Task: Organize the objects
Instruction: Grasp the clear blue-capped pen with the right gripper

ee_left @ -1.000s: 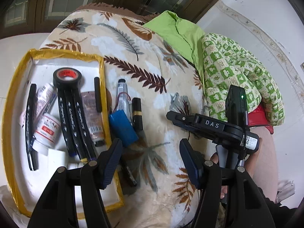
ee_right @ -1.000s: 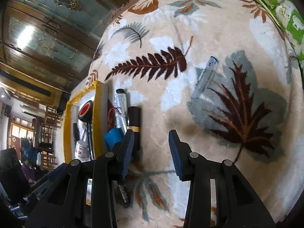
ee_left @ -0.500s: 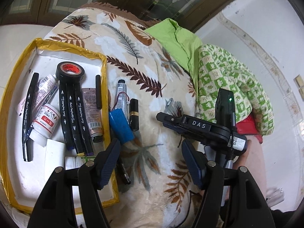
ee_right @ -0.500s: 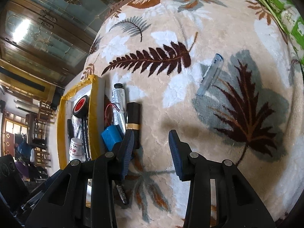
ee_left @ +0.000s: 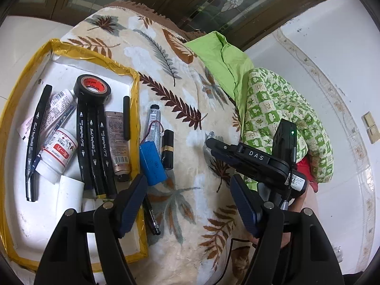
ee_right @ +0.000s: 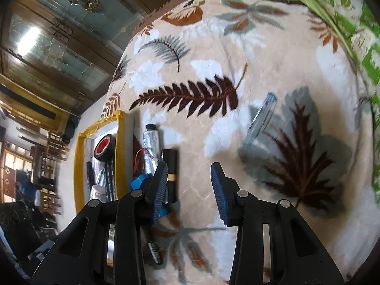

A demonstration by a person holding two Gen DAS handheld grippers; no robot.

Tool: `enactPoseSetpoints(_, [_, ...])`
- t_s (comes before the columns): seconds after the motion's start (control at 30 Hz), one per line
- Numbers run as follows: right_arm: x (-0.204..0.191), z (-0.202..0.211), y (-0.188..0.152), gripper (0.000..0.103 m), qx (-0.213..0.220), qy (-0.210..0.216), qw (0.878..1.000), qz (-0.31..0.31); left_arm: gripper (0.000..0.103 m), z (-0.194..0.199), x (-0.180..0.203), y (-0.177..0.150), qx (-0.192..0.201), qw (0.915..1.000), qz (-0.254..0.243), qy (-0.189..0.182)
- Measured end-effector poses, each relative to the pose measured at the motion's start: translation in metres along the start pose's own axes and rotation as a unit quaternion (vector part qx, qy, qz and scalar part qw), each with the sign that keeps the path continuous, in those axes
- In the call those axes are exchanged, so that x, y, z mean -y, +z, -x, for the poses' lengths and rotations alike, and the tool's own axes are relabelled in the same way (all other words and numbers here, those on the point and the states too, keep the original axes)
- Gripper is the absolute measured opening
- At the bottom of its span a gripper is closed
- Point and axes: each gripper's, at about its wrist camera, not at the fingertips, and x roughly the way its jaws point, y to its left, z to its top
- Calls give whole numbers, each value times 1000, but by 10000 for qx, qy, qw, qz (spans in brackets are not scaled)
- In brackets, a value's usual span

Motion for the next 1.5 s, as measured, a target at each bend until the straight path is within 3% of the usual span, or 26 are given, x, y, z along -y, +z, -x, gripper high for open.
enactPoseSetpoints(0.2, [14,-3,15,38,152,-189,9996,-111,73,2,-1,4,30,10000,-30,-18])
enactPoseSetpoints(0.33, [20,-10,27,38,91,-56,9997,-236,73,3,-1,6,90,9999,-89,53])
enactPoseSetpoints(0.47, [20,-6,22,38,196,-594,9980,-15,73,0,-2,8,70,9999,-81,95])
enactPoseSetpoints(0.67, [68,-12,45,38,259,-652,9908,-1159,73,-7,-1,4,-13,9996,-208,208])
enactPoseSetpoints(0.8, [66,-29,52,39,162,-892,9897,-1106,73,-10,6,2,-17,9986,-396,354])
enactPoseSetpoints(0.83, [61,-30,52,36,171,-1008,9904,-934,73,-11,8,1,-26,9983,-437,382])
enactPoseSetpoints(0.87, [55,-32,52,23,156,-1194,9900,-733,73,-13,10,1,-48,9981,-470,392])
enactPoseSetpoints(0.9, [53,-33,51,20,132,-1338,9889,-632,73,-15,12,1,-84,9980,-498,393])
enactPoseSetpoints(1.07, [59,-21,31,17,81,-1063,9924,-613,73,-32,29,2,-312,9945,-834,553])
enactPoseSetpoints(1.3, [61,-1,-32,17,-440,-321,9970,-554,70,-85,50,20,-798,9829,-1283,1050])
enactPoseSetpoints(1.37, [62,4,-46,17,-538,-201,9971,-497,60,-103,51,28,-1013,9815,-1293,987])
enactPoseSetpoints(1.5, [65,6,-61,17,-514,-158,9974,-488,52,-138,54,42,-1309,9709,-1561,1262])
